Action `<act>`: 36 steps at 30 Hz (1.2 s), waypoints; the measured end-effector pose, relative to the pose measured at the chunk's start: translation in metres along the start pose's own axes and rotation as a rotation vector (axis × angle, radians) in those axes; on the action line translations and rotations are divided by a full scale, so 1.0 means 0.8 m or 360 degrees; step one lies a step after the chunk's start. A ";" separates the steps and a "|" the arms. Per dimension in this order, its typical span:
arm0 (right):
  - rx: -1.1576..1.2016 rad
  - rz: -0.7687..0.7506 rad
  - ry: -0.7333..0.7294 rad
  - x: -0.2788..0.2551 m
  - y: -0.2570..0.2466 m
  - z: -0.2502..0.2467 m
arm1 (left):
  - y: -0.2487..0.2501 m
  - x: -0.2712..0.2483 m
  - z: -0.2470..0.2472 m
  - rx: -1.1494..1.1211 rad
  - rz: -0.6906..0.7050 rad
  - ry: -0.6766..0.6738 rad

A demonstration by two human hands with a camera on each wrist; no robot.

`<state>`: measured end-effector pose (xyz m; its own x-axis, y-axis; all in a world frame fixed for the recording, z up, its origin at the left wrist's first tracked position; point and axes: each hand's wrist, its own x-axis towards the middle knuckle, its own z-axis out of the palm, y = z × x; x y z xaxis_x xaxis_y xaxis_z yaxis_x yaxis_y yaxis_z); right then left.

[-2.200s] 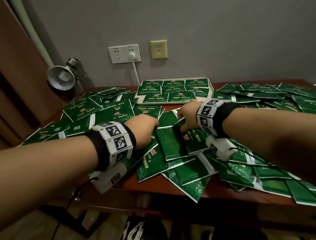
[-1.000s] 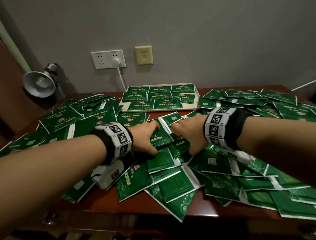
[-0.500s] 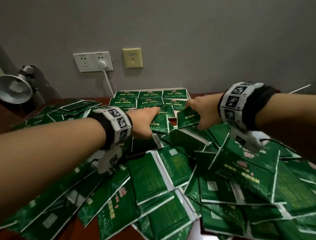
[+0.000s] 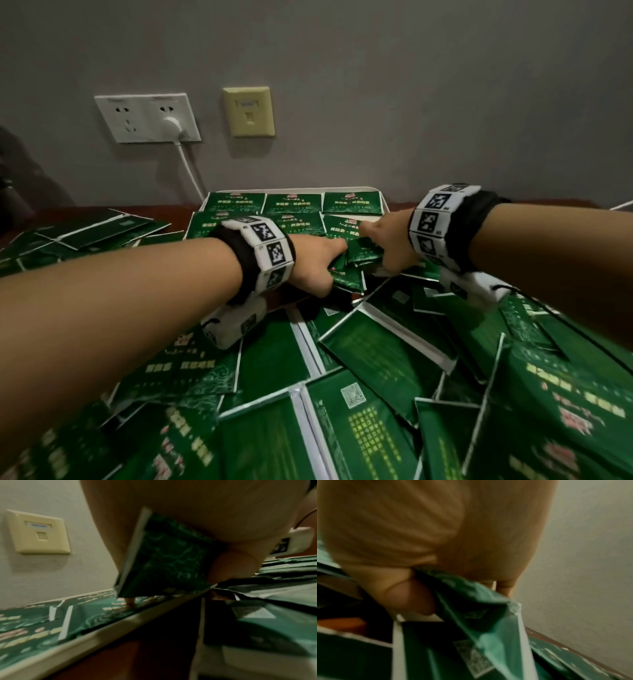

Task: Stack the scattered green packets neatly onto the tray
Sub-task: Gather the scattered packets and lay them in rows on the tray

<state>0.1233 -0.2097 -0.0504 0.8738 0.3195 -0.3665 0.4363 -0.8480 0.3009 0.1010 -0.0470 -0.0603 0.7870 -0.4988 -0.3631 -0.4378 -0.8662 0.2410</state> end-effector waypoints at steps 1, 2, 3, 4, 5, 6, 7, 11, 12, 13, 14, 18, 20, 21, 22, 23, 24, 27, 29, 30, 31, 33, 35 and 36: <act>-0.0021 0.0001 -0.0025 0.003 -0.001 0.000 | -0.004 -0.002 0.001 -0.0010 0.0009 -0.0003; -0.0051 0.0001 -0.0037 0.006 0.000 -0.001 | -0.008 -0.005 0.001 -0.0018 0.0019 0.0001; -0.0080 0.0005 -0.0041 0.008 0.001 -0.003 | -0.011 -0.007 0.002 -0.0018 0.0022 0.0002; -0.0104 0.0019 -0.0045 0.009 0.004 -0.004 | -0.013 -0.009 0.003 -0.0008 0.0018 0.0000; -0.0123 0.0029 -0.0050 0.010 0.006 -0.006 | -0.015 -0.011 0.003 0.0016 0.0013 -0.0004; -0.0141 0.0037 -0.0056 0.012 0.009 -0.005 | -0.016 -0.011 0.004 0.0041 0.0010 -0.0007; -0.0155 0.0044 -0.0052 0.012 0.011 -0.005 | -0.017 -0.012 0.004 0.0055 0.0007 -0.0006; -0.0127 0.0061 0.0018 0.011 0.018 0.000 | -0.016 -0.013 0.011 0.0050 0.0008 0.0009; -0.0072 0.0077 0.0068 0.010 0.018 0.000 | -0.016 -0.013 0.012 0.0036 0.0011 0.0019; 0.0004 0.0095 0.0135 0.009 0.017 -0.002 | -0.016 -0.015 0.013 0.0014 0.0015 0.0032; 0.0096 0.0115 0.0204 0.008 0.016 -0.004 | -0.017 -0.017 0.012 -0.0013 0.0020 0.0037; 0.0714 0.0106 0.0454 0.010 0.000 -0.015 | -0.020 -0.027 0.010 -0.0094 0.0008 0.0103; 0.1015 0.0063 0.0536 0.012 -0.011 -0.018 | -0.024 -0.033 0.009 -0.0084 0.0024 0.0184; 0.1095 0.0051 0.0540 0.013 -0.016 -0.017 | -0.027 -0.036 0.008 -0.0082 0.0026 0.0220; 0.1094 0.0039 0.0512 0.015 -0.021 -0.014 | -0.032 -0.040 0.007 -0.0078 0.0020 0.0253; 0.1021 0.0031 0.0458 0.017 -0.026 -0.009 | -0.037 -0.044 0.005 -0.0053 0.0001 0.0289; 0.0910 0.0029 0.0391 0.019 -0.030 -0.004 | -0.043 -0.047 0.002 -0.0004 -0.0030 0.0329; 0.0597 0.0046 0.0278 0.022 -0.033 0.002 | -0.064 -0.055 -0.004 0.0141 -0.0199 0.0382; 0.0424 0.0137 0.0179 0.021 -0.029 -0.001 | -0.079 -0.058 -0.011 0.0198 -0.0311 0.0374; 0.0301 0.0199 0.0122 0.021 -0.027 -0.003 | -0.088 -0.060 -0.015 0.0209 -0.0352 0.0390; 0.0176 0.0258 0.0084 0.021 -0.025 -0.004 | -0.097 -0.063 -0.019 0.0202 -0.0388 0.0414; 0.0008 0.0327 0.0057 0.022 -0.025 -0.007 | -0.114 -0.070 -0.026 0.0189 -0.0452 0.0447; -0.0038 0.0323 0.0064 0.023 -0.029 -0.010 | -0.128 -0.074 -0.025 0.0257 -0.0454 0.0446; -0.0035 0.0296 0.0061 0.023 -0.033 -0.012 | -0.132 -0.074 -0.022 0.0318 -0.0434 0.0419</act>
<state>0.1298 -0.1775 -0.0567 0.9473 0.1743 -0.2689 0.2705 -0.8848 0.3794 0.1084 0.0746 -0.0488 0.9584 -0.2483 -0.1410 -0.2535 -0.9671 -0.0204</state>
